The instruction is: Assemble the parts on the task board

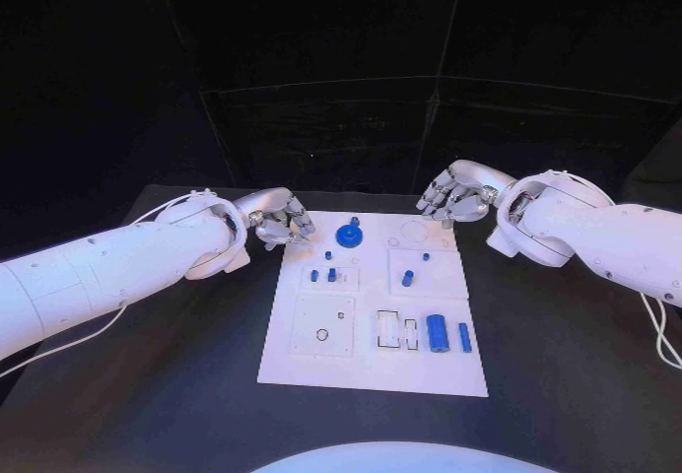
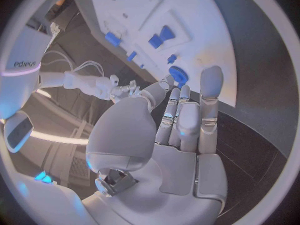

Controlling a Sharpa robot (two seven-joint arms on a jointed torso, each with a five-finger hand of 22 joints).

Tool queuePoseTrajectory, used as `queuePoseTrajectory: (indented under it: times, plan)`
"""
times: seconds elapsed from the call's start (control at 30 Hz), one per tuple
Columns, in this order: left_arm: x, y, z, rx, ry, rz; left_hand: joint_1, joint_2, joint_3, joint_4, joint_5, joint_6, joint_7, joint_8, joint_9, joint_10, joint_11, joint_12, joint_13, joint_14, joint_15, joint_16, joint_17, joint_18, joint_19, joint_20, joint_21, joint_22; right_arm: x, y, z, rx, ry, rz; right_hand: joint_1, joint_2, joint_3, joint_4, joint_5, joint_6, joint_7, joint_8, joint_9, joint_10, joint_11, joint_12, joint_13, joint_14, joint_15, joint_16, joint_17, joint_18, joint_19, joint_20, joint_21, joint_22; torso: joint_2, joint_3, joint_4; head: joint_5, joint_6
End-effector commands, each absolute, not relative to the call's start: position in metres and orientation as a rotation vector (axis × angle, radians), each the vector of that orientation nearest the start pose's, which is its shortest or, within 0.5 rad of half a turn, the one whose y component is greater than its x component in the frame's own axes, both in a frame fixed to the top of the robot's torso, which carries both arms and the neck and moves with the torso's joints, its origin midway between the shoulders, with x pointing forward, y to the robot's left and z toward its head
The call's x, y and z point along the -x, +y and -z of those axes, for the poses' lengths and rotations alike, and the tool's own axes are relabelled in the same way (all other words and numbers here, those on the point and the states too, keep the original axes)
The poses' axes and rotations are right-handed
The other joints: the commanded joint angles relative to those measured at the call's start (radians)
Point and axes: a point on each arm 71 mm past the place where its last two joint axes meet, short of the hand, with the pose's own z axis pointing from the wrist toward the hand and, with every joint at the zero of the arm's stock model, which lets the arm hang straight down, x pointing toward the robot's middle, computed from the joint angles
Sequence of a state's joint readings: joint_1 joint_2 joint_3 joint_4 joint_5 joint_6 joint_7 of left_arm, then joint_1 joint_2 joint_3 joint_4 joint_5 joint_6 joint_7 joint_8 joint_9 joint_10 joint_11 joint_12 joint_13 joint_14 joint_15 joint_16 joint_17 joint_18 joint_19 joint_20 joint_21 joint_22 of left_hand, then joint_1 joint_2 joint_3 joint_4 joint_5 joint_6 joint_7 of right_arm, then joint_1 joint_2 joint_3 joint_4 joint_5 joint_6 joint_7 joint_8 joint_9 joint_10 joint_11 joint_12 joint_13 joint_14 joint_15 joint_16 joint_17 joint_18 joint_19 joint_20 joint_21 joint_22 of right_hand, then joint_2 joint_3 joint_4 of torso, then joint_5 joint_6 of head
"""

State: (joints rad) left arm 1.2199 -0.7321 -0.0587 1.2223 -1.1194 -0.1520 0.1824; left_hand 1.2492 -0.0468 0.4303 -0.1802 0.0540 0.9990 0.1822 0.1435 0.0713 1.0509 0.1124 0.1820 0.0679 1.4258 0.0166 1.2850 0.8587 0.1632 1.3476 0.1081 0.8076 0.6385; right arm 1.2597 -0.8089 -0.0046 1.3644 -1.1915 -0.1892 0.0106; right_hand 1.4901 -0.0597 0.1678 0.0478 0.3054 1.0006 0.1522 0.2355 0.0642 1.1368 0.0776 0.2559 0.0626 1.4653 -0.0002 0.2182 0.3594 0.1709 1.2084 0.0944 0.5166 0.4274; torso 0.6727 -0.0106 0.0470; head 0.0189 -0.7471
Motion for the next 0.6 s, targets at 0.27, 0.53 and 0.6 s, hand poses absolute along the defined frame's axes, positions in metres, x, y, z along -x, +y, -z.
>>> queuePoseTrajectory:
  times: [0.27,0.53,0.6]
  plan:
    - [-0.526,0.23,0.177,0.74,1.442,1.566,-0.015,0.026,0.012,0.017,-0.003,0.004,0.008,-0.002,-0.004,-0.002,0.005,0.019,0.0,-0.173,0.007,-0.211,-0.38,0.02,-0.103,0.011,-0.131,-0.099,-0.509,-0.223,0.178,0.345,1.706,-0.473,-0.052,-0.046,0.095,-0.014,-0.027,0.034,-0.003,-0.092,0.001,-0.001,0.0,-0.08,0.0,0.044,-0.009,0.21,0.131,0.01,-0.018,-0.008,0.153,0.127,0.001,-0.001,-0.0029,-0.036,0.014]
    - [-0.52,0.232,0.173,0.85,1.352,1.682,-0.019,0.029,0.006,0.019,-0.002,0.009,0.002,0.003,-0.003,0.02,-0.002,0.041,0.003,-0.186,0.003,-0.223,-0.403,0.021,-0.108,0.01,-0.145,-0.109,-0.501,-0.22,0.19,0.408,1.694,-0.436,-0.081,-0.069,0.138,-0.023,-0.047,0.032,0.001,-0.136,0.002,-0.016,0.009,-0.108,0.0,0.034,-0.006,0.329,0.2,-0.006,0.001,-0.003,0.306,0.281,0.002,0.0002,0.0001,-0.049,0.018]
    - [-0.519,0.233,0.172,0.863,1.341,1.691,-0.019,0.029,0.006,0.019,-0.003,0.01,0.002,0.004,-0.003,0.021,-0.002,0.041,0.003,-0.186,0.003,-0.223,-0.403,0.021,-0.108,0.009,-0.145,-0.11,-0.499,-0.218,0.193,0.417,1.698,-0.436,-0.084,-0.072,0.146,-0.027,-0.049,0.032,0.002,-0.143,0.002,-0.023,0.012,-0.113,0.0,0.028,-0.004,0.343,0.207,-0.007,-0.003,-0.001,0.32,0.295,0.003,0.0003,0.0004,-0.05,0.02]
